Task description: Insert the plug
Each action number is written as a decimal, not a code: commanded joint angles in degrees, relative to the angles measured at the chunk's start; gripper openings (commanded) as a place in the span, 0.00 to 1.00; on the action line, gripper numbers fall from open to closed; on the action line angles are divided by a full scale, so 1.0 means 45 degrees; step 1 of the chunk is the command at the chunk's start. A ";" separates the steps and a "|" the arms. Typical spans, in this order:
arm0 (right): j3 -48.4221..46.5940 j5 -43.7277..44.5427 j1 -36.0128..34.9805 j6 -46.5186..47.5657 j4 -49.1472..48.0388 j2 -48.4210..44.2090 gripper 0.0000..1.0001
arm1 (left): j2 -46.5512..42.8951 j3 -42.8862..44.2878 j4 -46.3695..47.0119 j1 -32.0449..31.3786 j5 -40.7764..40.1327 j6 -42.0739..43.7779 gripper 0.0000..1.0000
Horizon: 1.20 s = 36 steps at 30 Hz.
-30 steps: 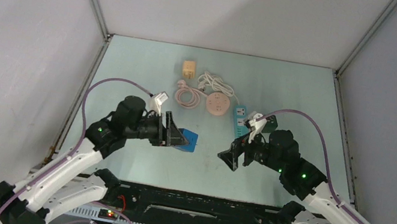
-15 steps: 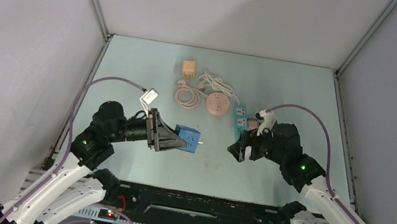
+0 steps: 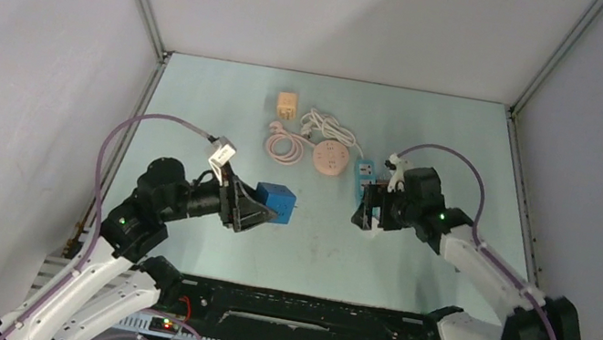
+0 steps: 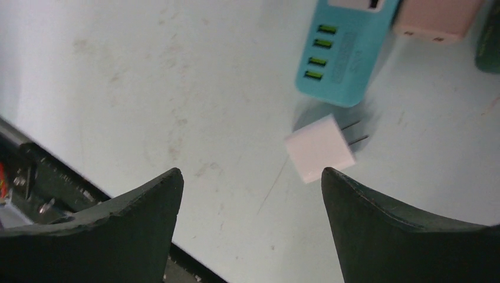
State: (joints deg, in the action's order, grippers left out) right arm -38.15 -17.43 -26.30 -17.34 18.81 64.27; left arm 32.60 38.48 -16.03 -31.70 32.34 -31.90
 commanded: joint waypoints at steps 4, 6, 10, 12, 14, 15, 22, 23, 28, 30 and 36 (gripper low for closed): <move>-0.3519 0.2576 0.0261 0.0919 0.1118 0.4001 0.88 | -0.0880 0.0565 -0.0005 0.0077 -0.0773 0.3849 0.00; -0.4418 0.2813 0.0246 0.1086 0.1472 0.5200 0.87 | -0.1135 0.0434 0.0174 0.0082 -0.0462 0.4175 0.00; -0.5823 0.3563 -0.0027 0.1204 0.2044 0.7282 0.86 | -0.1555 0.0348 0.0521 0.0073 0.0372 0.4597 0.00; -0.6245 0.3766 -0.0124 0.1217 0.2171 0.7985 0.86 | -0.1697 0.0407 0.0688 0.0075 0.0779 0.4575 0.00; -0.6418 0.3868 -0.0168 0.1181 0.2242 0.8540 0.85 | -0.1815 0.0416 0.0988 0.0073 0.1543 0.4557 0.00; -0.6450 0.3824 -0.0160 0.1179 0.2216 0.8690 0.84 | -0.1856 0.0380 0.1232 0.0073 0.2062 0.4526 0.00; -0.6444 0.3519 -0.0238 0.1244 0.2120 0.9177 0.71 | -0.1678 0.0332 0.1998 0.0073 0.3729 0.4835 0.00; -0.6434 0.3627 -0.0247 0.1253 0.2179 0.9178 0.70 | -0.1607 0.0367 0.1829 0.0082 0.3607 0.5157 0.00; -0.6328 0.3564 -0.0255 0.1440 0.2150 0.8715 0.73 | -0.1077 0.0658 0.0722 0.0082 0.2232 0.7261 0.00; -0.6328 0.3198 -0.0253 0.1534 0.1965 0.8307 0.78 | -0.0838 0.0724 0.0386 0.0073 0.0980 0.7977 0.00; -0.7260 0.2003 -0.0163 0.1588 0.1131 0.7741 0.90 | -0.0267 0.0627 -0.0165 0.0073 -0.2280 0.8730 0.00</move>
State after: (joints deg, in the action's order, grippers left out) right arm -65.49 -4.62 -27.18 -10.90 27.55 102.00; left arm 30.61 38.48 -16.56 -31.68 33.15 2.04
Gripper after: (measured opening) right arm 0.894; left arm 0.638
